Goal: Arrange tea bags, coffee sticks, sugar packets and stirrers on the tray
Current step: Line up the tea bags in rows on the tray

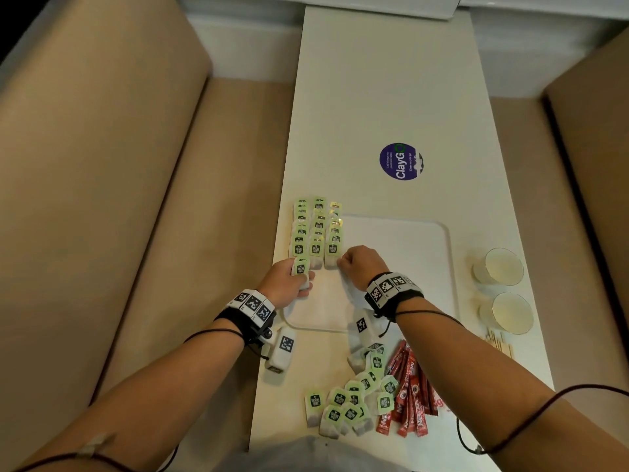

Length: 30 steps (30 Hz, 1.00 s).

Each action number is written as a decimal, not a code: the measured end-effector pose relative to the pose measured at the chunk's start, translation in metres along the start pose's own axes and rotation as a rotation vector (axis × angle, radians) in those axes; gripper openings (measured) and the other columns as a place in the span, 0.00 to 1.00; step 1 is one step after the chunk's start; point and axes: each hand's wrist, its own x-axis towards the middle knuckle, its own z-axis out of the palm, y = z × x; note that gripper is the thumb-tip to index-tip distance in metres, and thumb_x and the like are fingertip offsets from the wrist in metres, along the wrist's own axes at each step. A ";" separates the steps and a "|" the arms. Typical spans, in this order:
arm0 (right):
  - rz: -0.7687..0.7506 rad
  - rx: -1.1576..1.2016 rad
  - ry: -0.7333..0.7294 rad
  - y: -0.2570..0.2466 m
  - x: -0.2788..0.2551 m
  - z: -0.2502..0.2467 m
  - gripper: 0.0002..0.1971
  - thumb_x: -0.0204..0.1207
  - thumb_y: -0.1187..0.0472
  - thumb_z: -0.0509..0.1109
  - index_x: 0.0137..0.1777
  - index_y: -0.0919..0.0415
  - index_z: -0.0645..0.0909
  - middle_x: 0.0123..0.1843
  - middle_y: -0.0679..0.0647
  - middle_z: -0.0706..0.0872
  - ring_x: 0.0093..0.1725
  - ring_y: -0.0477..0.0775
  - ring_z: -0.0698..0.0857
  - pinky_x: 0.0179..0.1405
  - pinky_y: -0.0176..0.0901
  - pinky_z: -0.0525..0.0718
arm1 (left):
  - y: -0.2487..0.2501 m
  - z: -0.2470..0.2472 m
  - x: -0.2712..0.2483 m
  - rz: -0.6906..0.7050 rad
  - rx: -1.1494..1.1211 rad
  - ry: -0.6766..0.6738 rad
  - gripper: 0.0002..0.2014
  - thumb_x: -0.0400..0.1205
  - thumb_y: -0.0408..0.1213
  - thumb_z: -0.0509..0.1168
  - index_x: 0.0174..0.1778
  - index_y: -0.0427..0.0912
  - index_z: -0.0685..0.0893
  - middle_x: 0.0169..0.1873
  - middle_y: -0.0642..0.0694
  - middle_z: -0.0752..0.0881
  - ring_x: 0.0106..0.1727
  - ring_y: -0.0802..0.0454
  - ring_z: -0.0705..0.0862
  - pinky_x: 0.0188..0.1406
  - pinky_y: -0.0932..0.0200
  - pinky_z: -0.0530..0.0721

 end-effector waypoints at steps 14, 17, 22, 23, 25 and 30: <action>0.039 0.169 0.067 0.000 -0.013 0.001 0.19 0.81 0.40 0.68 0.49 0.57 0.77 0.44 0.51 0.85 0.43 0.53 0.83 0.40 0.46 0.78 | 0.001 -0.002 -0.002 0.065 -0.020 0.013 0.08 0.89 0.30 0.62 0.60 0.44 0.82 0.56 0.41 0.91 0.51 0.40 0.93 0.49 0.47 0.92; -0.059 0.190 0.053 -0.001 -0.022 0.006 0.17 0.83 0.41 0.67 0.47 0.56 0.79 0.43 0.50 0.86 0.43 0.50 0.83 0.41 0.44 0.78 | 0.003 -0.005 -0.006 0.106 -0.054 0.039 0.07 0.87 0.29 0.65 0.56 0.46 0.82 0.54 0.41 0.91 0.48 0.42 0.93 0.44 0.53 0.92; -0.190 0.212 -0.054 -0.011 -0.042 0.022 0.20 0.84 0.44 0.68 0.41 0.61 0.84 0.34 0.57 0.85 0.32 0.51 0.78 0.37 0.46 0.78 | 0.005 -0.009 -0.015 0.149 -0.050 0.047 0.07 0.86 0.29 0.67 0.56 0.45 0.83 0.52 0.44 0.91 0.45 0.46 0.93 0.35 0.61 0.88; -0.191 0.220 -0.060 -0.013 -0.044 0.026 0.21 0.83 0.44 0.68 0.40 0.62 0.84 0.34 0.60 0.86 0.31 0.51 0.79 0.38 0.47 0.79 | 0.004 -0.010 -0.016 0.153 -0.036 0.050 0.08 0.86 0.30 0.68 0.57 0.45 0.83 0.52 0.45 0.92 0.46 0.46 0.93 0.36 0.60 0.88; -0.179 0.244 -0.073 -0.015 -0.048 0.034 0.22 0.83 0.44 0.69 0.41 0.65 0.85 0.37 0.64 0.88 0.31 0.52 0.79 0.39 0.49 0.82 | 0.002 -0.012 -0.017 0.154 0.007 0.055 0.09 0.85 0.32 0.70 0.59 0.45 0.83 0.53 0.45 0.92 0.49 0.44 0.93 0.36 0.59 0.88; -0.173 0.269 -0.045 -0.023 -0.054 0.042 0.18 0.84 0.49 0.69 0.40 0.63 0.85 0.33 0.55 0.85 0.32 0.51 0.81 0.39 0.48 0.82 | 0.000 -0.017 -0.019 0.157 0.035 0.050 0.11 0.83 0.32 0.71 0.60 0.42 0.83 0.52 0.45 0.91 0.45 0.51 0.91 0.36 0.59 0.88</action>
